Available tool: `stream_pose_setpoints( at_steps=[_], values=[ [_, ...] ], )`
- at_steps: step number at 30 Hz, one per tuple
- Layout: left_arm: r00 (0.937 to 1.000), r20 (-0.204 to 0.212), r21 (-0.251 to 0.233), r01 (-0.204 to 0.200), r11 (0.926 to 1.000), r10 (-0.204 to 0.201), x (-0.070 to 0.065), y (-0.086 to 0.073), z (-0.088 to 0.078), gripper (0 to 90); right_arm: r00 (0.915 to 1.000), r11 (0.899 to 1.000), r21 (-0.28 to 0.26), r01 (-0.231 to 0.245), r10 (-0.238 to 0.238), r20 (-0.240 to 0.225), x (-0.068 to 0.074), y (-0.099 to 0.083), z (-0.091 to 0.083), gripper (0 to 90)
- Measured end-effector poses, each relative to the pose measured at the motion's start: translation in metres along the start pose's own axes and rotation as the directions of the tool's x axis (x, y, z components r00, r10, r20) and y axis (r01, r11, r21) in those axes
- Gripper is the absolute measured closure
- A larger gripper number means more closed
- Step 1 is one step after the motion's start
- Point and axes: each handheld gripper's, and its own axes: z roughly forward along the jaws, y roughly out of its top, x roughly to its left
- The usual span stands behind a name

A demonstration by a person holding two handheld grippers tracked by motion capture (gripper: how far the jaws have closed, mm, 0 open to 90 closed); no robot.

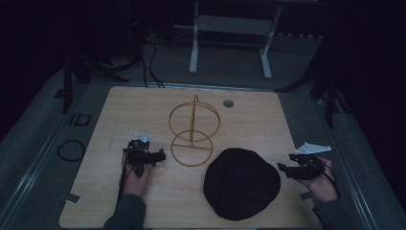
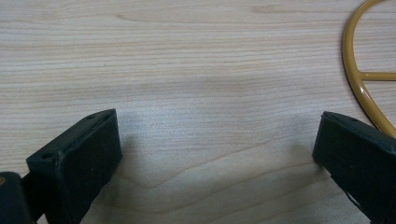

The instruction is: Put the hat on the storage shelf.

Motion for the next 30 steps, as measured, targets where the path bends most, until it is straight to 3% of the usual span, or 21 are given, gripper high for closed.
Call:
stream_pose_setpoints(
  at_steps=[12,18,30],
  values=[
    [1.0,0.0,0.001,-0.001,1.0,0.001,0.0,0.0,0.0,0.7,0.9959,0.997,0.008,0.076,-0.076,-0.049,0.007,0.02,-0.015,37.5],
    [1.0,0.0,0.001,-0.001,1.0,0.001,0.0,0.0,0.0,0.7,0.9859,0.989,0.029,0.148,-0.145,-0.084,0.018,0.03,-0.021,37.5],
    [1.0,0.0,0.001,-0.001,1.0,0.001,0.0,0.0,0.0,0.7,0.9674,0.973,0.067,0.22,-0.209,-0.144,0.03,0.04,-0.024,34.7]
  ],
)
